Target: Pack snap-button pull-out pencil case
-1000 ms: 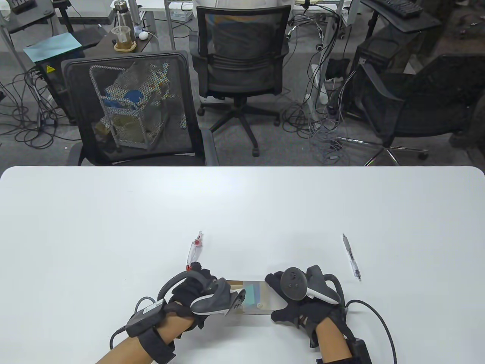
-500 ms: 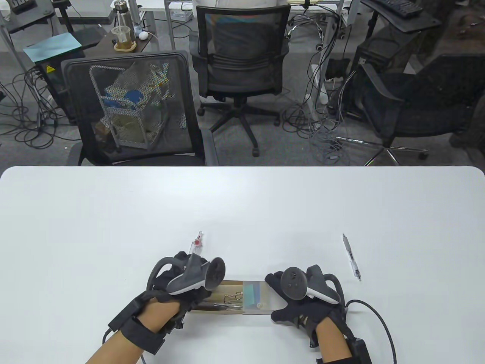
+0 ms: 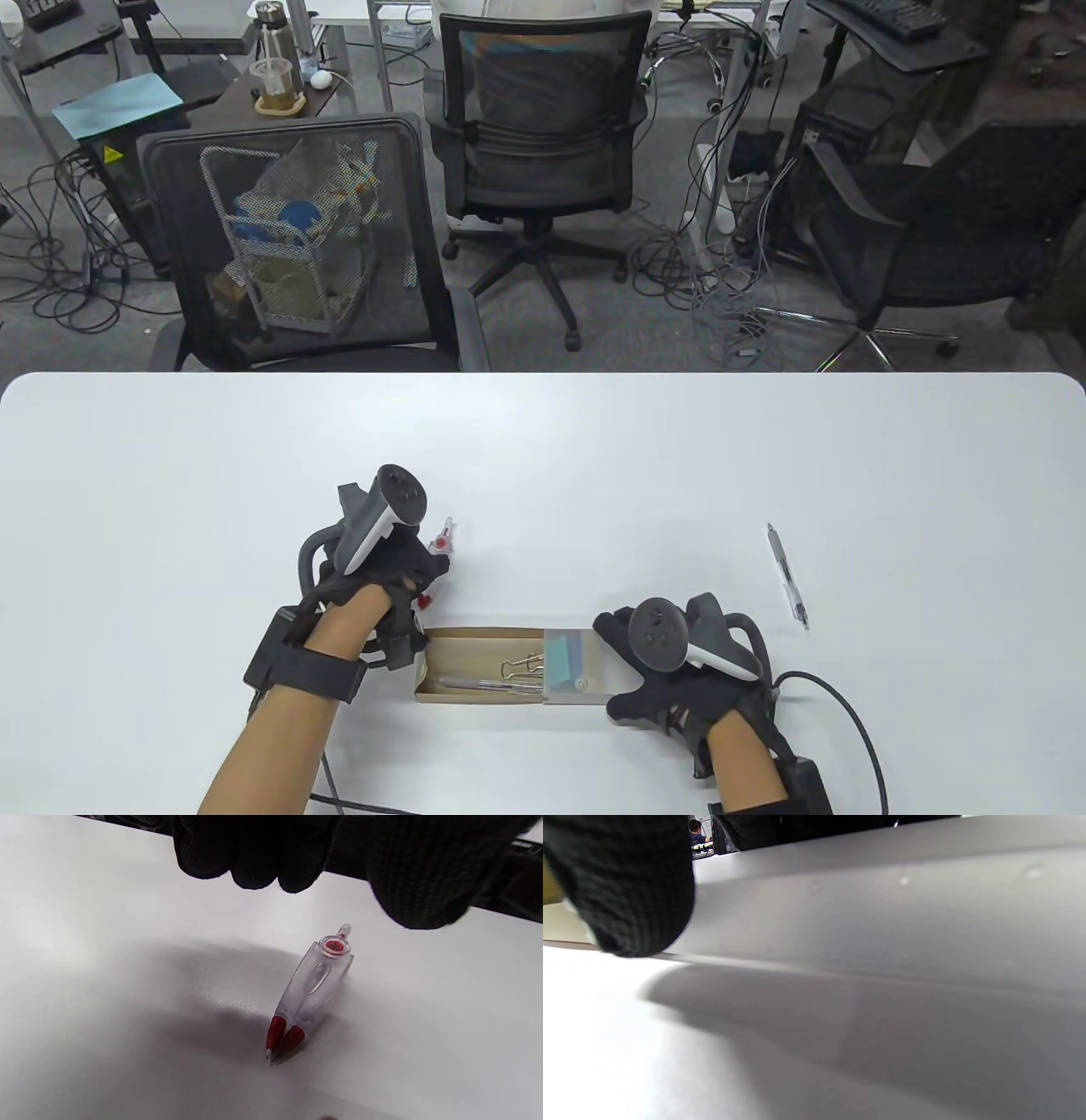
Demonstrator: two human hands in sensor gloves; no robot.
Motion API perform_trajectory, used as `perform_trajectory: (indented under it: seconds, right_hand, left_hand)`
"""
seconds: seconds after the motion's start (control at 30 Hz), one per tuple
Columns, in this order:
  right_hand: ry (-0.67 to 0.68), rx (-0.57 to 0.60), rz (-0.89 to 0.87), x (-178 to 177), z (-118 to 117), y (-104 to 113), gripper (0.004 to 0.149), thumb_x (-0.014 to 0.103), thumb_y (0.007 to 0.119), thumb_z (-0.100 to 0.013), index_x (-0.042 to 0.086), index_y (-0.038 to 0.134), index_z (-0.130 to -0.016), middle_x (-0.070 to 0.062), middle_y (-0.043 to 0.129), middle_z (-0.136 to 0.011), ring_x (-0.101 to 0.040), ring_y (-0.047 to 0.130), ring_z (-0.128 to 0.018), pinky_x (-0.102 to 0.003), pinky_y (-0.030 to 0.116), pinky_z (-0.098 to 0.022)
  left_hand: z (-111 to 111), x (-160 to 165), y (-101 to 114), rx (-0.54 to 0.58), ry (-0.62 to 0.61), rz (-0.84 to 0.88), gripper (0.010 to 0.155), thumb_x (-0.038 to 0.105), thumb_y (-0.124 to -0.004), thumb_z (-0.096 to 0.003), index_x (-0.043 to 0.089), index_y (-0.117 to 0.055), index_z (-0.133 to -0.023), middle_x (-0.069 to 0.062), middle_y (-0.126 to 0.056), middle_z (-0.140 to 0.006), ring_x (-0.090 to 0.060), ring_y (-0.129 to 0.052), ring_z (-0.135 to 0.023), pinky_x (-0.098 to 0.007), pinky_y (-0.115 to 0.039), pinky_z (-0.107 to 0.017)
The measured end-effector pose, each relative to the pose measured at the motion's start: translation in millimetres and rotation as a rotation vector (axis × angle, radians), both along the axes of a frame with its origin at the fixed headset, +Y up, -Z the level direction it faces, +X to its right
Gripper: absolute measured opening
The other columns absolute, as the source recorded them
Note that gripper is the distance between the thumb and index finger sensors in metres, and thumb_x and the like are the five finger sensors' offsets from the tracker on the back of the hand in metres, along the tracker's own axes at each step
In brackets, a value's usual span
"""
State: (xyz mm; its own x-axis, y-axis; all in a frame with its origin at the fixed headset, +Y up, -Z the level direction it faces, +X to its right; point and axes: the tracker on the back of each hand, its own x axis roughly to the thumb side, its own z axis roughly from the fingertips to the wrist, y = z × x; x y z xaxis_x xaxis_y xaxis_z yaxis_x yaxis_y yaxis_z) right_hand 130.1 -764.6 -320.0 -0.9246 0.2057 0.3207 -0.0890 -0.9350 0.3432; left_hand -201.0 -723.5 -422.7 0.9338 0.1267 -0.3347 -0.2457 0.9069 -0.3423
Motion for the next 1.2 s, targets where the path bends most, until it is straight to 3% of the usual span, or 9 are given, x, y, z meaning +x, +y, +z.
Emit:
perform_trajectory:
  seconds: [0.3, 0.67, 0.87, 1.2]
  right_hand:
    - [0.000, -0.001, -0.004, 0.1, -0.2, -0.2, 0.092, 0.060, 0.090, -0.029, 0.038, 0.046, -0.107, 0.006, 0.053, -0.117, -0.028, 0.059, -0.105, -0.057, 0.045, -0.077]
    - [-0.001, -0.002, -0.006, 0.1, -0.1, -0.3, 0.092, 0.060, 0.090, -0.029, 0.038, 0.046, -0.107, 0.006, 0.053, -0.117, -0.028, 0.059, -0.105, -0.057, 0.045, -0.077]
    - [-0.001, -0.002, -0.006, 0.1, -0.1, -0.3, 0.092, 0.060, 0.090, -0.029, 0.038, 0.046, -0.107, 0.006, 0.053, -0.117, -0.028, 0.059, -0.105, -0.057, 0.045, -0.077]
    - [-0.001, -0.002, -0.007, 0.0, 0.0, -0.3, 0.092, 0.060, 0.090, -0.029, 0.038, 0.046, -0.107, 0.006, 0.053, -0.117, -0.028, 0.059, -0.105, -0.057, 0.045, -0.077]
  left_hand:
    - [-24.0, 18.0, -23.4, -0.102, 0.056, -0.162, 0.079, 0.061, -0.092, -0.0276, 0.026, -0.075, -0.096, 0.001, -0.073, -0.103, -0.029, -0.076, -0.095, -0.057, -0.052, -0.078]
    - [-31.8, 33.5, -34.9, -0.208, 0.072, -0.257, 0.073, 0.063, -0.091, -0.0288, 0.025, -0.080, -0.091, 0.001, -0.080, -0.098, -0.028, -0.081, -0.091, -0.057, -0.056, -0.077]
    - [-33.0, 36.2, -36.5, -0.206, 0.080, -0.276, 0.063, 0.057, -0.091, -0.0334, 0.026, -0.083, -0.087, 0.002, -0.084, -0.093, -0.027, -0.085, -0.087, -0.056, -0.059, -0.076]
    - [-30.4, 33.5, -29.3, -0.159, 0.063, -0.230, 0.061, 0.054, -0.090, -0.0345, 0.025, -0.083, -0.087, 0.001, -0.084, -0.093, -0.027, -0.085, -0.086, -0.057, -0.058, -0.076]
